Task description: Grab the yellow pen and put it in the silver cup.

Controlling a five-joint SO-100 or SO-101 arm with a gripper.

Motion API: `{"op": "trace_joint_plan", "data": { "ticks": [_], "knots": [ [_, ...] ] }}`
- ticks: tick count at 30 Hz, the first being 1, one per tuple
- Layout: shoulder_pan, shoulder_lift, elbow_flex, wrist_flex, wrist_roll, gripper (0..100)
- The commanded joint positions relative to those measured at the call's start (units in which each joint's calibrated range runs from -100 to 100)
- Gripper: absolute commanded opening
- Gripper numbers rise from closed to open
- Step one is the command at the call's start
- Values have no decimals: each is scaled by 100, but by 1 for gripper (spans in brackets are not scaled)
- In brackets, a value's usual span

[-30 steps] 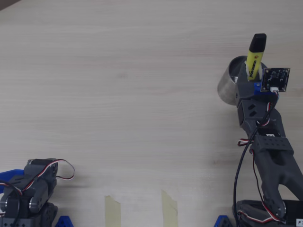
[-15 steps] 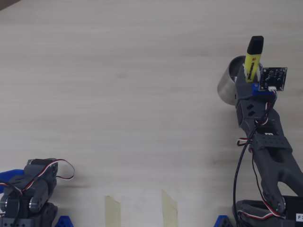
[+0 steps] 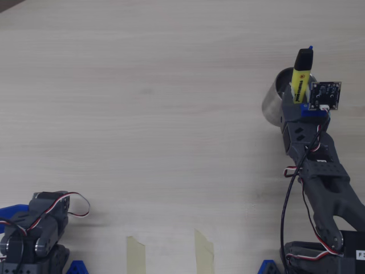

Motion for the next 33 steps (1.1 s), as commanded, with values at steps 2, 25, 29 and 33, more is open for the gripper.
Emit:
{"op": "trace_joint_plan", "data": {
  "ticks": [2, 25, 29, 33],
  "knots": [
    [54, 68, -242, -88, 29, 7],
    [63, 193, -242, -62, -8, 7],
    [72, 193, -242, -62, -13, 7],
    [72, 201, -242, -54, -23, 8]
  ]
}}
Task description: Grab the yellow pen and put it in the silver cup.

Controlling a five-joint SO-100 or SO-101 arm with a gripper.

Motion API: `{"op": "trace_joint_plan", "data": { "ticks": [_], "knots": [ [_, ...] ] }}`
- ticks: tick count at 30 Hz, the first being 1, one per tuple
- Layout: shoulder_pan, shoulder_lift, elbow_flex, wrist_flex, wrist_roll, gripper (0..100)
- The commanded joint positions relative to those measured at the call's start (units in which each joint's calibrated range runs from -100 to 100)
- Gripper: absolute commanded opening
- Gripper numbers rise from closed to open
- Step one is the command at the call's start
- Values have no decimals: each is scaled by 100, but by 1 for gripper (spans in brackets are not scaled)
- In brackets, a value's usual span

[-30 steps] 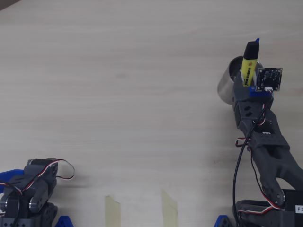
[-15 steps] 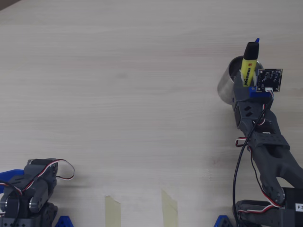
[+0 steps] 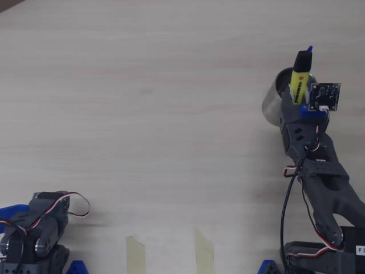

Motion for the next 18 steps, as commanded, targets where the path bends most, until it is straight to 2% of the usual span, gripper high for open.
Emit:
{"op": "trace_joint_plan", "data": {
  "ticks": [1, 4, 18],
  "knots": [
    [56, 10, -233, -45, -18, 9],
    [56, 10, -233, -45, -23, 13],
    [56, 10, -233, -45, -23, 13]
  ]
}}
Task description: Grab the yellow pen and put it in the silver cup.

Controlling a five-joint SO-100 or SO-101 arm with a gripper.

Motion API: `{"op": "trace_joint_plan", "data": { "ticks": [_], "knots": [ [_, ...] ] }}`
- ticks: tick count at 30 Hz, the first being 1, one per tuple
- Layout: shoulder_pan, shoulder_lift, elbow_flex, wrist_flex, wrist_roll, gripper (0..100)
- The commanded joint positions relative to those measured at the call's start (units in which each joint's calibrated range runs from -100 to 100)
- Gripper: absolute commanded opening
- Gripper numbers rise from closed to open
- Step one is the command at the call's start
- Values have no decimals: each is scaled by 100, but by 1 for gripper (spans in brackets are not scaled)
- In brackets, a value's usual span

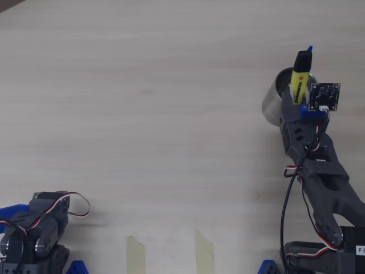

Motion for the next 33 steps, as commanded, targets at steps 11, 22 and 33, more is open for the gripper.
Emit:
{"op": "trace_joint_plan", "data": {
  "ticks": [11, 22, 33],
  "knots": [
    [56, 10, -242, -45, -128, 19],
    [47, 1, -251, -45, -123, 24],
    [28, -98, -333, -62, -117, 24]
  ]
}}
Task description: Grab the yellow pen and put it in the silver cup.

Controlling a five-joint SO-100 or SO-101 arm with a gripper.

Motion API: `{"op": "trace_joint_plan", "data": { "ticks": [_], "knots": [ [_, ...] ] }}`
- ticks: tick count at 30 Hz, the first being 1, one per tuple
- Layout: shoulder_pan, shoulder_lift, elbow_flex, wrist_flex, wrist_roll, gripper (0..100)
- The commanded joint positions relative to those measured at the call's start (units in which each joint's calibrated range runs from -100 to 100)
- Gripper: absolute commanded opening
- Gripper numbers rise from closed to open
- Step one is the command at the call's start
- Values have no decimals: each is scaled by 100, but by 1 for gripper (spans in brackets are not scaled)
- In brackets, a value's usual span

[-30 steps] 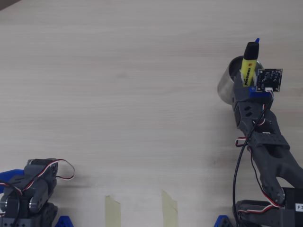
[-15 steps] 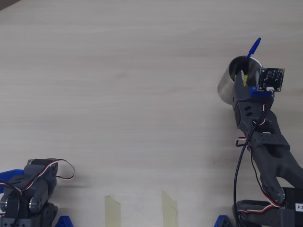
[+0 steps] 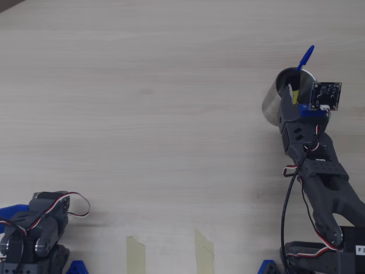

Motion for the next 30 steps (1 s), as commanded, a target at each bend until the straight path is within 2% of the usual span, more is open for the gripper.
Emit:
{"op": "trace_joint_plan", "data": {
  "ticks": [1, 27, 30],
  "knots": [
    [28, -115, -297, -62, 6, 24],
    [-216, -1501, -198, -28, 178, 24],
    [-279, -1684, -71, -20, 178, 21]
  ]
}}
